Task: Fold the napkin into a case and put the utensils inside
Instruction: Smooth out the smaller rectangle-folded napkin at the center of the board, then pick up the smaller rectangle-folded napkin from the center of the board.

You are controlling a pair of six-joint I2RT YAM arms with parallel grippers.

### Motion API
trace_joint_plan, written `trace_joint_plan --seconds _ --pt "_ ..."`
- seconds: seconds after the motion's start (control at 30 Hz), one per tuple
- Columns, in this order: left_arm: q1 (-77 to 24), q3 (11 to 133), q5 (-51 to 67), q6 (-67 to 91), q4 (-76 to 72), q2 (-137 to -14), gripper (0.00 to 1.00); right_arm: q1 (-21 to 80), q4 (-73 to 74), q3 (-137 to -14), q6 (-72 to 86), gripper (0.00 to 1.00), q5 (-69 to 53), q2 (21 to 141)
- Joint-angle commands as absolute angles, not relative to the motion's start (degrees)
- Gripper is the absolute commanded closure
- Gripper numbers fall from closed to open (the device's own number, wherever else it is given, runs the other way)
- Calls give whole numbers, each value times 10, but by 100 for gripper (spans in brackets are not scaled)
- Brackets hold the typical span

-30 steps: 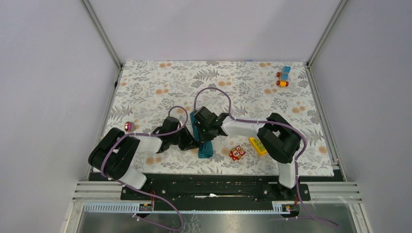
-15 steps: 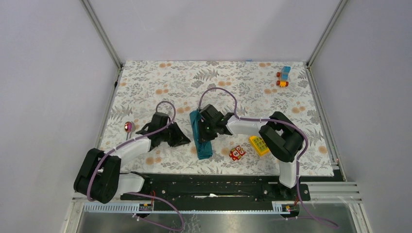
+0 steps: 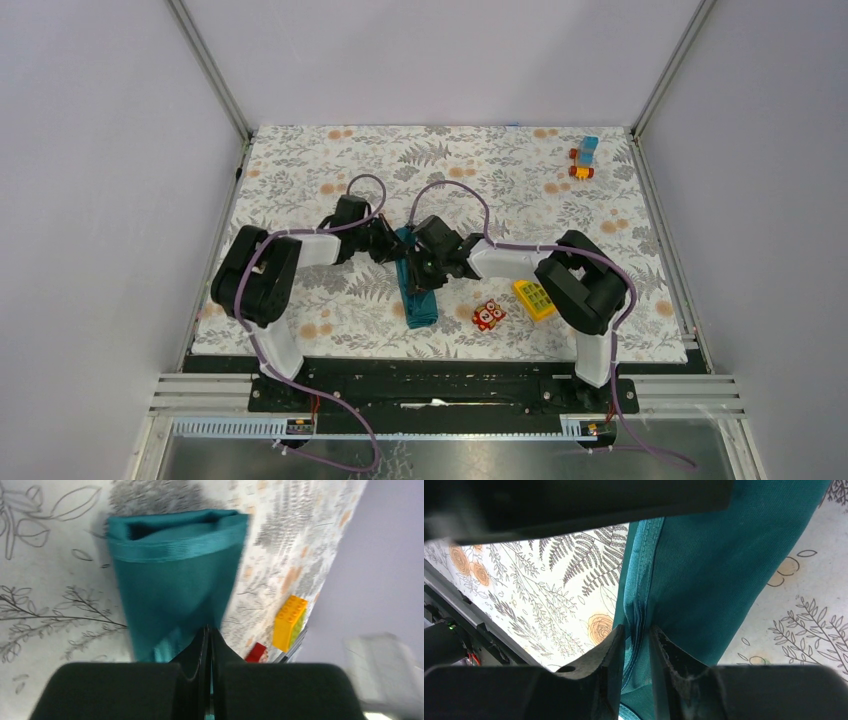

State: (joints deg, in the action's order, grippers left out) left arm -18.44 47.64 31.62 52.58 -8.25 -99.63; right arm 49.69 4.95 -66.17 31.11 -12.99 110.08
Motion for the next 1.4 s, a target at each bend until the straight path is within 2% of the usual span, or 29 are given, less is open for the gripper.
trace_joint_plan --seconds 0.0,0.23,0.37,0.63,0.83,0.97,1.2,1.37 --pt "-187 470 317 523 -127 -1032 100 501 63 -645 289 65 -121 1060" --pt "-172 459 252 467 -57 -1031 100 522 74 -654 252 47 -126 1006" --pt "-157 439 252 461 -57 -1023 100 523 71 -655 261 41 -122 1008" --pt "-153 425 254 465 -62 -1015 100 557 81 -675 258 43 -92 1070" --pt "-152 418 259 472 -73 -1010 100 603 189 -753 215 40 98 1088" --pt "-152 421 260 471 -77 -1015 100 632 227 -791 180 37 177 1105" --pt "-151 419 266 478 -88 -1019 100 647 229 -843 181 35 208 1161" --pt "-145 416 276 482 -94 -1019 100 663 246 -869 208 40 252 1207"
